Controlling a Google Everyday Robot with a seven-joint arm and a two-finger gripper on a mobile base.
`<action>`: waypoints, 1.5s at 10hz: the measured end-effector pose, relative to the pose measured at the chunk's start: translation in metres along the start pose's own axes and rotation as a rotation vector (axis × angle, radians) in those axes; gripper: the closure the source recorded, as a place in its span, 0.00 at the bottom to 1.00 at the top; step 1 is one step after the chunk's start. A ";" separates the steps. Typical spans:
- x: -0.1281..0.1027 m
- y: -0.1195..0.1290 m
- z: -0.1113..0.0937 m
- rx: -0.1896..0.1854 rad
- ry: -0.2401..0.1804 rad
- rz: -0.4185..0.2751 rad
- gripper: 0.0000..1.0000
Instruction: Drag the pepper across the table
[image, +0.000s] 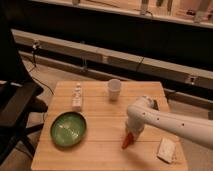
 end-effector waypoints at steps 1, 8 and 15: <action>0.001 0.000 -0.001 0.007 -0.002 0.003 1.00; 0.023 0.029 -0.004 0.019 -0.007 0.036 1.00; 0.039 0.045 -0.008 0.036 -0.013 0.061 1.00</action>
